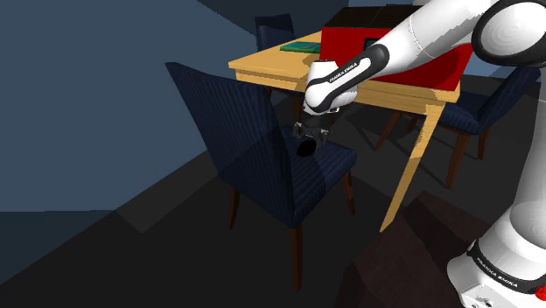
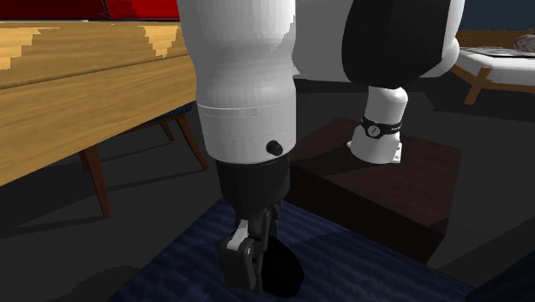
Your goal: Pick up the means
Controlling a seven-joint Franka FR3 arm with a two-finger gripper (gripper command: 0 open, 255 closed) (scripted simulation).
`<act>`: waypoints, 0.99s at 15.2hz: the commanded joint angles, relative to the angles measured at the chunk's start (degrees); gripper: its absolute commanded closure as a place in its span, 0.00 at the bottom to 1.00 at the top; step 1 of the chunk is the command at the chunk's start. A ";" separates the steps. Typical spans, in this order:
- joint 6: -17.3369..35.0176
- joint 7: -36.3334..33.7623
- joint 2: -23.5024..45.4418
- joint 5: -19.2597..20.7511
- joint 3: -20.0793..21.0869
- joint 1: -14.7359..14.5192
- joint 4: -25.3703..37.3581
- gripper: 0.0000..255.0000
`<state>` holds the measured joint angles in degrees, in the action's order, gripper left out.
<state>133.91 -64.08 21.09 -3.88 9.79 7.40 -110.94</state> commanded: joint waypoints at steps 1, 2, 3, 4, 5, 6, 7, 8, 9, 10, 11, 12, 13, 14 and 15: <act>0.18 0.07 0.21 0.01 -0.03 0.03 -0.03 1.00; 0.17 0.07 0.20 0.01 -0.03 0.03 -0.04 1.00; 0.18 0.09 0.13 0.00 -0.03 0.05 -0.12 1.00; 0.12 0.12 0.09 -0.01 -0.03 0.07 -0.10 1.00; 0.12 0.11 0.08 -0.01 -0.03 0.07 -0.10 1.00; 0.12 0.15 0.08 -0.02 -0.04 0.09 -0.12 1.00; 0.14 0.16 0.02 -0.03 -0.03 0.10 -0.19 1.00; 0.10 0.17 0.04 -0.03 -0.04 0.11 -0.14 1.00; 0.16 -0.07 0.09 0.02 0.02 -0.06 -0.12 1.00; -0.47 -0.09 -0.37 -0.03 0.04 -0.03 0.05 1.00; -1.10 -0.12 -0.83 -0.08 0.07 0.00 0.23 1.00; -1.74 -0.14 -1.28 -0.12 0.10 0.03 0.42 1.00; -2.39 -0.17 -1.70 -0.16 0.12 0.06 0.65 1.00; -3.03 -0.19 -2.13 -0.20 0.14 0.09 0.87 1.00; -3.68 -0.22 -2.55 -0.24 0.16 0.11 1.11 1.00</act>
<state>130.92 -64.30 18.84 -4.11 9.95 7.47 -110.21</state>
